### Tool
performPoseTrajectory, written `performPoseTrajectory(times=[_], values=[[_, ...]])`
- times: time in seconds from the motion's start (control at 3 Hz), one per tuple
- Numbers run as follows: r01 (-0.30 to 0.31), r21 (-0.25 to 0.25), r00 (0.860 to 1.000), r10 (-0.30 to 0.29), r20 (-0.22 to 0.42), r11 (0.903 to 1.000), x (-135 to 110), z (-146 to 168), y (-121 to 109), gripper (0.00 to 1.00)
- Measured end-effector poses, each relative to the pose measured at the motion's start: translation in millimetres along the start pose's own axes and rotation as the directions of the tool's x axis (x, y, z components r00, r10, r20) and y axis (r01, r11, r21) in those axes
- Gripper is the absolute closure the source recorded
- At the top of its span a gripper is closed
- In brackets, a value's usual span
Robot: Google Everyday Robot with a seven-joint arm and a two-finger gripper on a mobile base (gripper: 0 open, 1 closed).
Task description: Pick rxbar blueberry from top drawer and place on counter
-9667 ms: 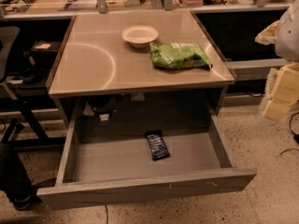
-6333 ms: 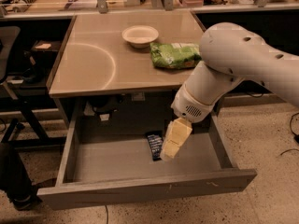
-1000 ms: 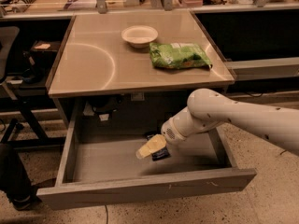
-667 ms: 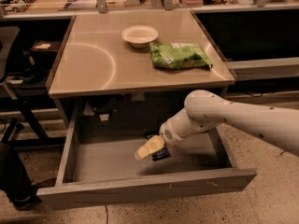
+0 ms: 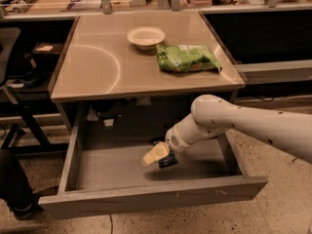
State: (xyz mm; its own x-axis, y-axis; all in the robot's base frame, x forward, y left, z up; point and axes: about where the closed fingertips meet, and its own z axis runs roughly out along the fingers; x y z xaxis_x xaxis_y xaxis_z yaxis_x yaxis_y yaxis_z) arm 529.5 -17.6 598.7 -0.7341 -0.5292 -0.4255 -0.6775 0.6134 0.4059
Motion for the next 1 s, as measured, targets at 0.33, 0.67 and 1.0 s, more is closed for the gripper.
performPoseTrajectory(times=[0.33, 0.67, 1.0], values=[[0.0, 0.0, 1.0, 0.0, 0.0, 1.0, 0.0, 0.0, 0.0, 0.43], [0.0, 0.0, 1.0, 0.0, 0.0, 1.0, 0.0, 0.0, 0.0, 0.65], [0.0, 0.0, 1.0, 0.0, 0.0, 1.0, 0.0, 0.1, 0.0, 0.89]])
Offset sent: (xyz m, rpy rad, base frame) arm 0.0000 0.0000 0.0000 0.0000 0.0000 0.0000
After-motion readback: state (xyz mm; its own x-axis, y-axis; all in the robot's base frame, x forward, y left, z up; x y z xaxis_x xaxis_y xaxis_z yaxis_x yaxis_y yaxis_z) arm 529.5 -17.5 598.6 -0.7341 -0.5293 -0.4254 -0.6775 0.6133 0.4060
